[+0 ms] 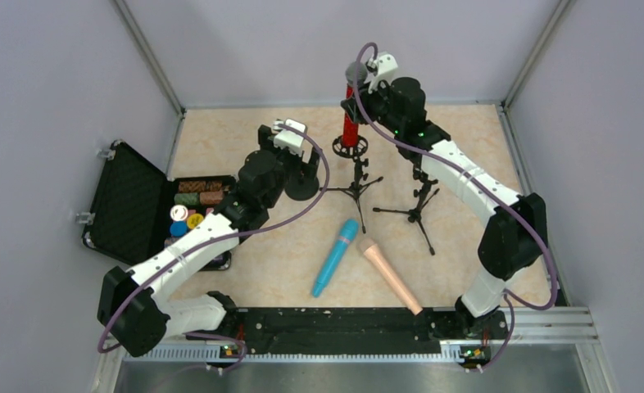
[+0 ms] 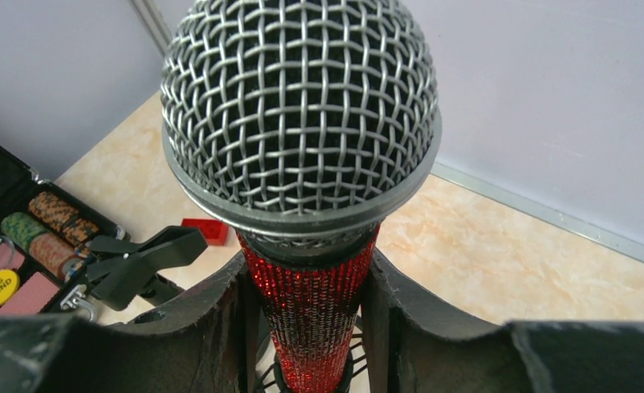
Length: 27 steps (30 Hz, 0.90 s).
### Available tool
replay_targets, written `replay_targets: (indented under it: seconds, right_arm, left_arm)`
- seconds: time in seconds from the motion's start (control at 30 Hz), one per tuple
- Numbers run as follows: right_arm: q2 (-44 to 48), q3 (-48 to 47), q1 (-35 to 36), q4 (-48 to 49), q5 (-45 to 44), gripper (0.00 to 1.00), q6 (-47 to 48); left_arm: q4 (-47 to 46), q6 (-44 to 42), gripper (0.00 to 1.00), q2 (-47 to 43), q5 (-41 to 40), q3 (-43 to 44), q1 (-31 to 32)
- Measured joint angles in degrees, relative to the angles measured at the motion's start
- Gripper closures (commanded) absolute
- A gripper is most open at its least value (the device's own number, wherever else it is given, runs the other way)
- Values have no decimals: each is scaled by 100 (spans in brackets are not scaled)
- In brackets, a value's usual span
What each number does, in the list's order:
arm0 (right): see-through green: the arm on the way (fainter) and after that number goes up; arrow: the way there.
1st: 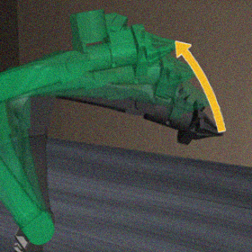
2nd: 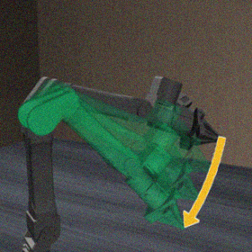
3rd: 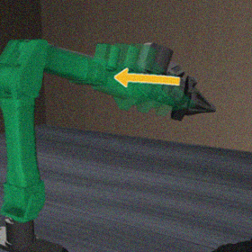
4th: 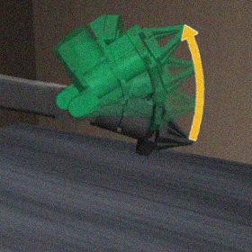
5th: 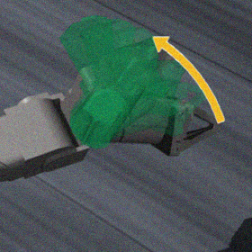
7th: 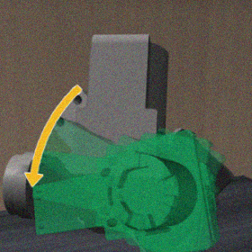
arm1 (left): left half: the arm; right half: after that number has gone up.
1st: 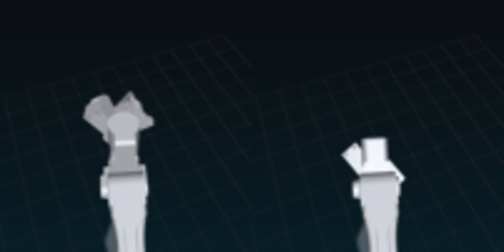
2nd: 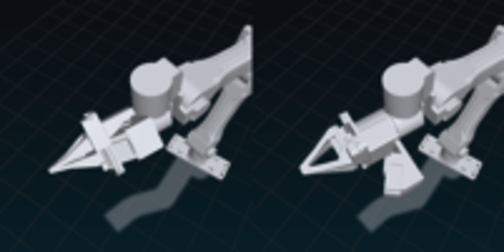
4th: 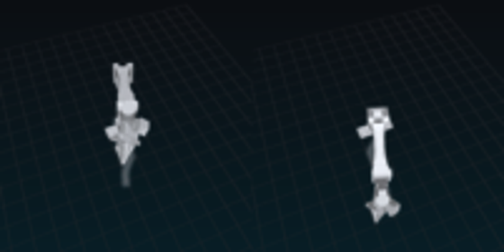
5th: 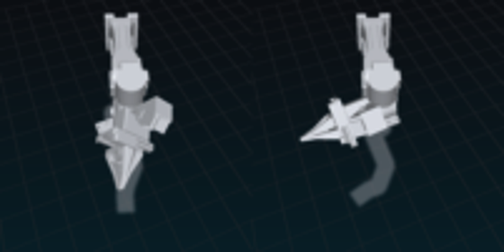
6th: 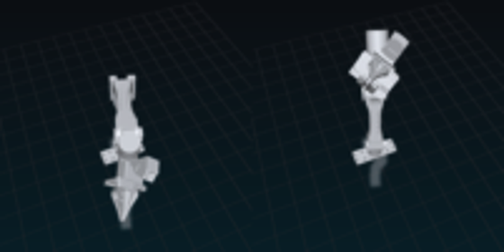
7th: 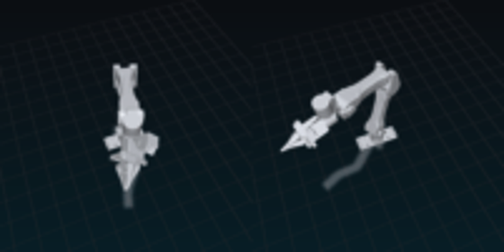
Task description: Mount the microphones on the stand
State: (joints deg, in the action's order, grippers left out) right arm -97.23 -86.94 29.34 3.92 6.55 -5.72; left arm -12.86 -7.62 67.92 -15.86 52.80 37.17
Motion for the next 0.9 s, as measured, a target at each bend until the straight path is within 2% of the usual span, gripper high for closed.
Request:
replay_targets:
  seconds: [0.43,0.9]
  right_arm:
    - [-234,-588,192,-887,-723,100,120]
    - [-302,-555,232,-907,-761,100,212]
  left_arm:
    - [0,-2,1,13,-2,0,0]
    - [0,-2,1,13,0,0,0]
